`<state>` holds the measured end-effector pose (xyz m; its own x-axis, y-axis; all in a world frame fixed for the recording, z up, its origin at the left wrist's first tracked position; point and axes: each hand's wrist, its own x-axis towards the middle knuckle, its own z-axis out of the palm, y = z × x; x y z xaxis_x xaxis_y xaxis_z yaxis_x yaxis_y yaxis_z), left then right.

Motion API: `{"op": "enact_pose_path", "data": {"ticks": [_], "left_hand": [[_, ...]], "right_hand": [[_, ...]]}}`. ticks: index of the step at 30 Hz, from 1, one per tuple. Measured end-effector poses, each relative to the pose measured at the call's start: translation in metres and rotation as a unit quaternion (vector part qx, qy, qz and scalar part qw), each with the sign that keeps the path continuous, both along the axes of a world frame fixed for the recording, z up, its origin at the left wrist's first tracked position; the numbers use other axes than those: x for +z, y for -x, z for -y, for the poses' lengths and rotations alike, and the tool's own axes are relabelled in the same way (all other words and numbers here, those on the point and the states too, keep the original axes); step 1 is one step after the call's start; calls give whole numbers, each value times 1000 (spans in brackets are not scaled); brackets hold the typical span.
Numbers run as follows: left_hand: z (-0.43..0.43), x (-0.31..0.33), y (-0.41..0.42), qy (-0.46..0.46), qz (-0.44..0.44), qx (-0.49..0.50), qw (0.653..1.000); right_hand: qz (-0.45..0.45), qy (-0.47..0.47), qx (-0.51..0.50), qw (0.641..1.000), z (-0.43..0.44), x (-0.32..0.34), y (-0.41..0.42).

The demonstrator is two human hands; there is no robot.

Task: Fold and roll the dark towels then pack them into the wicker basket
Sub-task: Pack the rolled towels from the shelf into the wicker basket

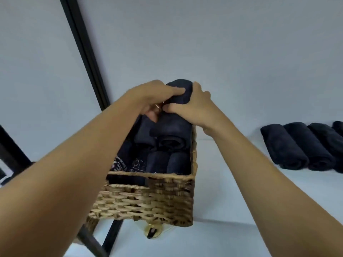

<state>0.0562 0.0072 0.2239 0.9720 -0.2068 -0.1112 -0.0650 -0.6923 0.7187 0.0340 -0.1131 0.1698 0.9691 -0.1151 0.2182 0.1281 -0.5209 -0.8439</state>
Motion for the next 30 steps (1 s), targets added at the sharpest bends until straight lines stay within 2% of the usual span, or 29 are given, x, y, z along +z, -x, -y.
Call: {"op": "enact_pose_path", "data": {"ticks": [2,6,9,11,14,16,20,22,24,25,27,29,30], "left_hand": [[-26,-24,-2,-18,-26,16,999],[-41,-75,1,-20,-92,3,996],[-36,-99,8,6,-143,-23,989],[-33,-104,8,22,-159,-21,987],[-29,-106,5,29,-210,-44,976],[-26,-111,3,13,-240,-61,969],[-22,-121,1,-16,-230,-65,971],[-20,-120,-1,-51,-236,-69,968],[-16,-106,0,-143,-250,-82,954],[-12,-96,-2,-206,-234,-96,945],[7,-69,-11,-295,-108,-103,944],[41,-44,-24,-292,63,-90,950],[64,-36,-30,-258,111,-85,956]], "right_hand": [[-53,97,22,994,-23,-14,-3],[-140,252,57,956,-42,-33,6],[-165,403,65,898,-50,-35,14],[-167,468,76,865,-53,-32,19],[-178,523,80,830,-55,-25,24],[-176,541,72,819,-53,-27,25],[-132,532,57,834,-52,-41,22],[-94,562,62,819,-49,-44,23],[-59,589,80,802,-40,-41,24],[-41,573,90,813,-32,-36,24],[-15,464,106,879,-6,-23,24],[5,322,64,944,35,-9,19],[15,272,18,962,59,-5,14]]}}
